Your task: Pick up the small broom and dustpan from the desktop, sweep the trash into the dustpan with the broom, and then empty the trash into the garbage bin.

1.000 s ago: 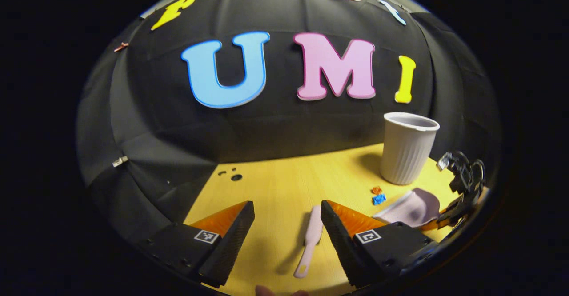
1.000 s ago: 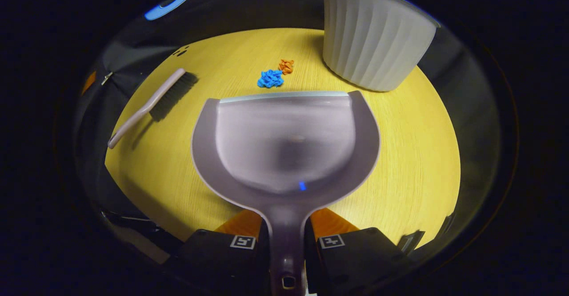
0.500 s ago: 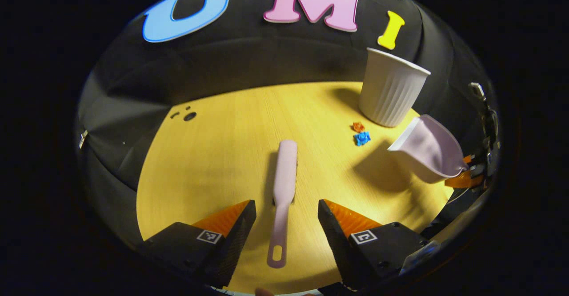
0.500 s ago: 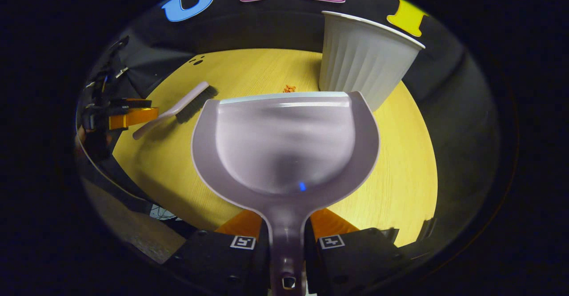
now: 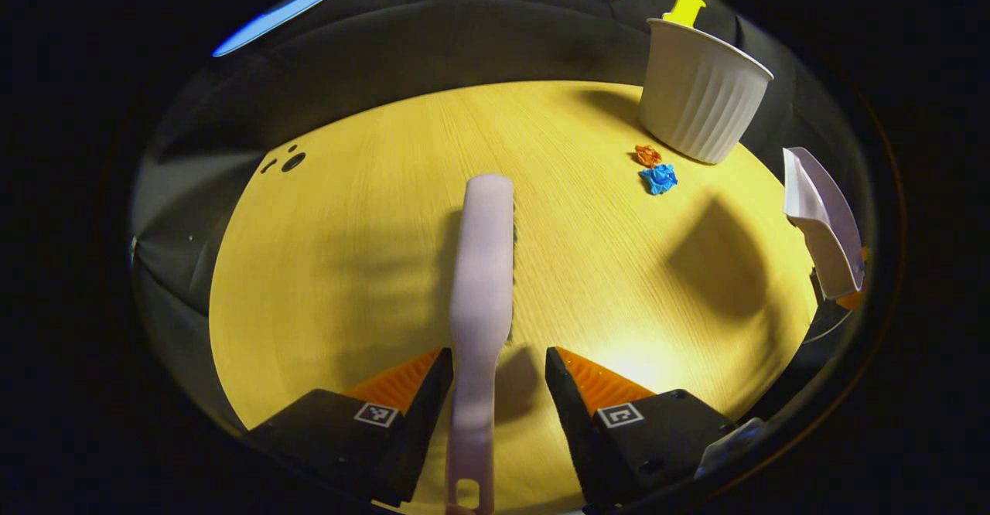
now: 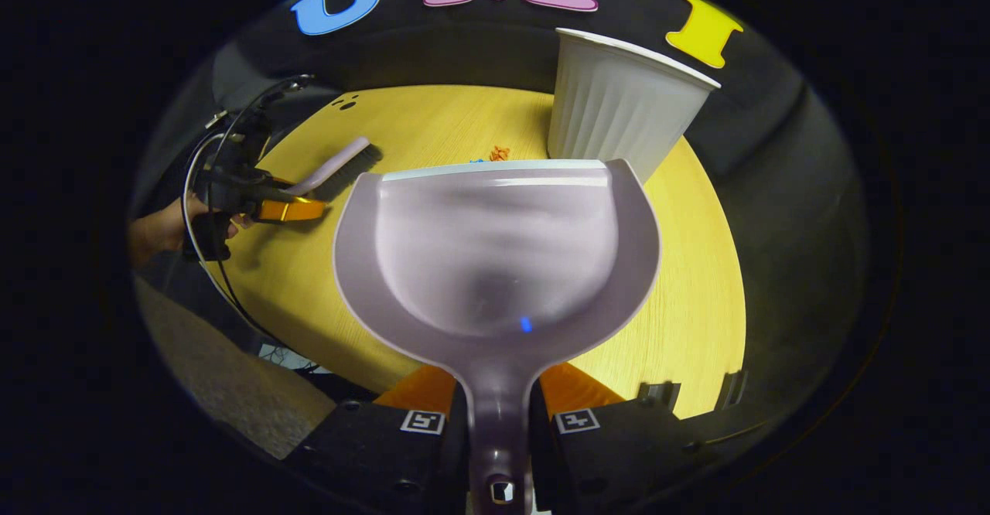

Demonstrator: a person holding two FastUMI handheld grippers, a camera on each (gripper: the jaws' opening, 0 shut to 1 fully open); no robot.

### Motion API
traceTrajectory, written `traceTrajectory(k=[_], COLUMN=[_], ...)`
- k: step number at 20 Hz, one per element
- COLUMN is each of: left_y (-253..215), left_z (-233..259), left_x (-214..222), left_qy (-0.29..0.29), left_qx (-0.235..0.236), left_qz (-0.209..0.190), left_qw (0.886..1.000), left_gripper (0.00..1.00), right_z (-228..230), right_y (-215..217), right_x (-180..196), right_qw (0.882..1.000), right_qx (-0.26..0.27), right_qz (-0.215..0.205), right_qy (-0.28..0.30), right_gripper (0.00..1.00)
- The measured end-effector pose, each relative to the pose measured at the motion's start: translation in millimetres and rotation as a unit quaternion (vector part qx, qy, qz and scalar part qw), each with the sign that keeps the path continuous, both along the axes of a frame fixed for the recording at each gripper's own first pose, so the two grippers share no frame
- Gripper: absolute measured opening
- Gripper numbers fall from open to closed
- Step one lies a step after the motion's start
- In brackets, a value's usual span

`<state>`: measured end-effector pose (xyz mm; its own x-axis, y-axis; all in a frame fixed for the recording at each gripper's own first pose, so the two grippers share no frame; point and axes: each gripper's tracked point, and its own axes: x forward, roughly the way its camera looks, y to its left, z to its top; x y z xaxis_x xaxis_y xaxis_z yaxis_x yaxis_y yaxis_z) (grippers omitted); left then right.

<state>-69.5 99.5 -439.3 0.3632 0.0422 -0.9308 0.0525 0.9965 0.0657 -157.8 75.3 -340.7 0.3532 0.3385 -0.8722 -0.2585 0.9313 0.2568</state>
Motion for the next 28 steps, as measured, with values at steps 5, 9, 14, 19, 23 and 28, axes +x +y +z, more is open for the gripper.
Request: traceTrajectory(k=[5, 9, 14, 19, 23, 28], left_y=[1, 9, 5, -30, -72, -109], left_z=[-14, -14, 7, 24, 9, -21], left_x=[-1, 6, 39, 112, 158, 182], left_qy=[0.014, 0.009, -0.020, -0.053, -0.049, -0.022], left_qx=[0.002, 0.015, 0.023, -0.001, -0.011, -0.015], left_qz=[0.004, 0.006, -0.025, -0.077, -0.133, -0.186], left_qw=[1.000, 1.000, 0.999, 0.996, 0.990, 0.982], left_gripper=[0.52, 0.34, 0.29, 0.28, 0.28, 0.28], right_z=[1, 1, -6, -19, -37, -50], right_y=[2, 6, 6, 2, -3, -7], right_x=[1, 2, 3, 6, 5, 12], right_qw=[1.000, 1.000, 0.998, 0.994, 0.987, 0.982], right_qx=[0.005, 0.007, -0.002, -0.016, -0.032, -0.030], right_qz=[0.002, 0.013, 0.037, 0.058, 0.085, 0.087], right_qy=[0.006, 0.014, 0.045, 0.087, 0.134, 0.164], right_gripper=[0.37, 0.37, 0.37, 0.32, 0.37, 0.37])
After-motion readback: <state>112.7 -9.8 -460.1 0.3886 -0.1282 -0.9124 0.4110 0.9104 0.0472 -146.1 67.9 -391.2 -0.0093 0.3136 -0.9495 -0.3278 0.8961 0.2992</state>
